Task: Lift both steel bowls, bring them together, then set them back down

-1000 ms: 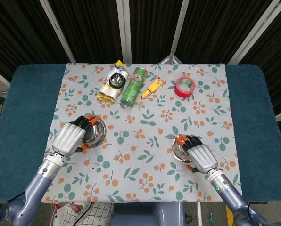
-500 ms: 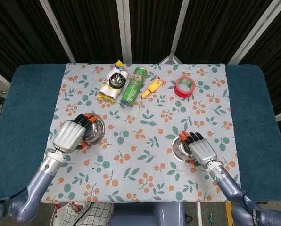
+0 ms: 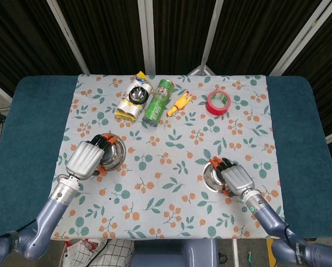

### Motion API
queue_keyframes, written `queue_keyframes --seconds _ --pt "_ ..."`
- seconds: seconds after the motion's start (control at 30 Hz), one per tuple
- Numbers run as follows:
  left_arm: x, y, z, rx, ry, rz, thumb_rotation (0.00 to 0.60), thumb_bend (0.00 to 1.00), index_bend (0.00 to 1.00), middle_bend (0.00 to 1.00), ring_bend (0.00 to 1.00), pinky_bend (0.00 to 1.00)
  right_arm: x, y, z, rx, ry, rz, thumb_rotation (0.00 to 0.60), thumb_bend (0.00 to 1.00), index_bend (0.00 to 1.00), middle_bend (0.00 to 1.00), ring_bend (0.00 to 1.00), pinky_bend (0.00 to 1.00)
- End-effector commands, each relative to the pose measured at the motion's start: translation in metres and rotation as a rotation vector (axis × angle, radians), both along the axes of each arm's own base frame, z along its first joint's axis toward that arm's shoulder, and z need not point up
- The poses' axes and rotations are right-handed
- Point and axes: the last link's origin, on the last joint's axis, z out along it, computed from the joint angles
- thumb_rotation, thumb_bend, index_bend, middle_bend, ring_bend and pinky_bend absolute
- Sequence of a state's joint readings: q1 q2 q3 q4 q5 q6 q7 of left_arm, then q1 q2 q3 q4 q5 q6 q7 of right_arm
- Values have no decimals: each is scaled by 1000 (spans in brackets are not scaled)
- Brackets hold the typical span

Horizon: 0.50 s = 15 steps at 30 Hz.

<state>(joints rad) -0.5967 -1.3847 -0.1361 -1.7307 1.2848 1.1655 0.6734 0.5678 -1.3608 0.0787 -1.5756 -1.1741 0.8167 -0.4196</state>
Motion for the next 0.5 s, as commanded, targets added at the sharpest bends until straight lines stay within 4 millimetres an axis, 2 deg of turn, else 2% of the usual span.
queue_keyframes --seconds 0.03,0.1,0.17,0.27,0.3,0.37,0.5 --pt "1 0 -1 -2 1 -1 600 260 321 514 437 647 2 0 1 -4 3 0 600 310 4 15 84 470" --pt "1 0 -2 -3 4 2 600 260 321 514 437 647 1 0 0 -8 13 1 600 309 55 91 190 543" --pt "0 0 -2 -2 5 7 600 260 321 514 437 647 1 -1 -1 -4 20 -1 600 310 218 260 342 634" --pt "-2 1 -2 2 5 12 600 260 321 514 437 647 1 -1 -1 -4 26 -4 600 311 404 425 486 728" --pt "-2 1 -1 3 5 12 600 260 321 514 437 647 1 -1 -1 -4 27 -5 600 311 433 452 510 744" --pt "-2 1 -1 4 6 12 600 260 321 514 437 647 2 -1 -1 -7 24 -6 600 311 598 581 622 832" --pt "-2 1 -1 1 8 11 600 260 322 515 437 647 2 -1 -1 -6 24 -6 600 343 747 700 734 932"
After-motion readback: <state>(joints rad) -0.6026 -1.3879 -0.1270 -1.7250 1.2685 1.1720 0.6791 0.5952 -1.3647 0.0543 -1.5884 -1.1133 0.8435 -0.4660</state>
